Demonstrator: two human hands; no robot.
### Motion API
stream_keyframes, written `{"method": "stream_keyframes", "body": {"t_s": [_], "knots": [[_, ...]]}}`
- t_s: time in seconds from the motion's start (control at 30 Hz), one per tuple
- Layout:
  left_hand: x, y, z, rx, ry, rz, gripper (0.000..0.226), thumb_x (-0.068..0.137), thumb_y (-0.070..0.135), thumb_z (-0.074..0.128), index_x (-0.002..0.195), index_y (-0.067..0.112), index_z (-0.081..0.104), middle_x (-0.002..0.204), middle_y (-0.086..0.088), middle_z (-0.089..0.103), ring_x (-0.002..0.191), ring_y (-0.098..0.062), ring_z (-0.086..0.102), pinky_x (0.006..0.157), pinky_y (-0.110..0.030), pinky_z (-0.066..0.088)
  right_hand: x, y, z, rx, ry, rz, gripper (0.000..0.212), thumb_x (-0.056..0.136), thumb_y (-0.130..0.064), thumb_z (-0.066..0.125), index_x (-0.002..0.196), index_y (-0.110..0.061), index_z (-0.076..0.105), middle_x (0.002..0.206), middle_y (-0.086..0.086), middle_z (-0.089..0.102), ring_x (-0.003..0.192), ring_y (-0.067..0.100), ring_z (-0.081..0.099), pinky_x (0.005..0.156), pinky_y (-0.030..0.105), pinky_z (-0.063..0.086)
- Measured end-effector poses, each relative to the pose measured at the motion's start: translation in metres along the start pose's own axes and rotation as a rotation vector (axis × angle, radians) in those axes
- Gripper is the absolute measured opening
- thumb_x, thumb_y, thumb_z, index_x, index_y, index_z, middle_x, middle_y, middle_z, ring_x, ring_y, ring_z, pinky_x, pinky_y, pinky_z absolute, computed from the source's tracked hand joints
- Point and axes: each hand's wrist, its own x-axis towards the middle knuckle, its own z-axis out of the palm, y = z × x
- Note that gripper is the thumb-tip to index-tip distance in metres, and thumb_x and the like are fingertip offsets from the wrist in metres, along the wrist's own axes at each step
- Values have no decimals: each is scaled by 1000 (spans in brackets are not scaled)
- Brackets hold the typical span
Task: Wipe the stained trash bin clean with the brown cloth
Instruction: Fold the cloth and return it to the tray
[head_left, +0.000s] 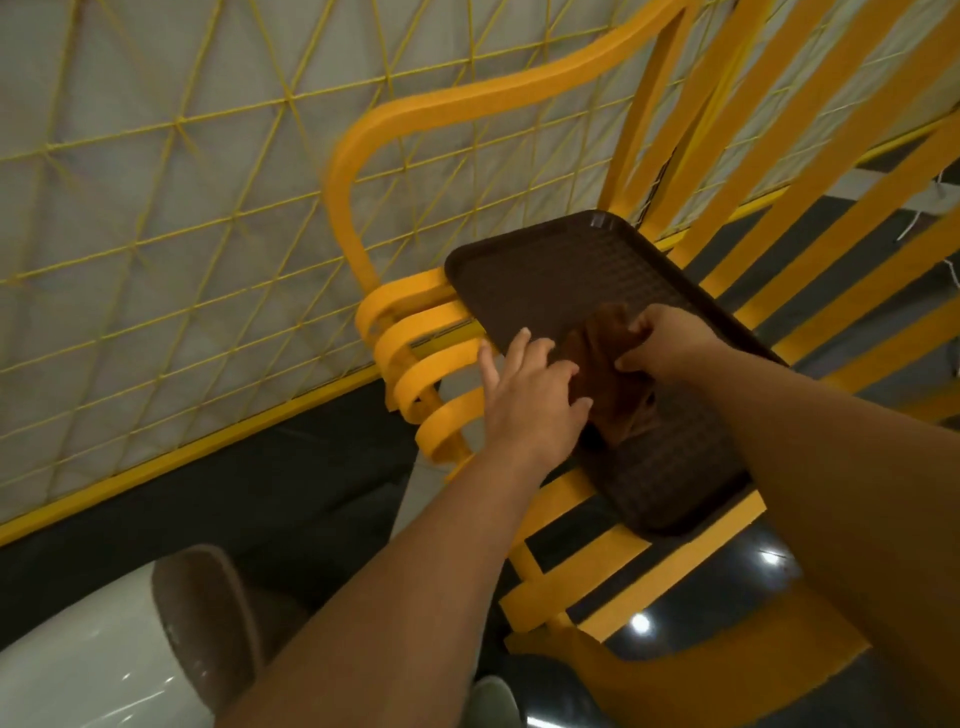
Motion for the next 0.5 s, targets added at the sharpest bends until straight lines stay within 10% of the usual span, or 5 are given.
{"method": "stream_keyframes", "body": {"t_s": [0.23,0.5], "knots": [[-8,10,6,137,-18,-2,39,94,44,45,130,30,53,138,5,48,144,-23,16,105,-55,-23,3,-3,7,-387,116,-161,51,69,-27,83,108,-23,50,115,5,39,111,29,44,76,40,42],[-22,-5,-11,133,-58,-133,35,92,36,49,127,31,51,138,4,47,145,-27,8,102,-58,-27,-1,-10,24,-264,-177,-104,57,78,-31,77,128,-17,52,113,4,53,81,16,57,60,25,47]]}}
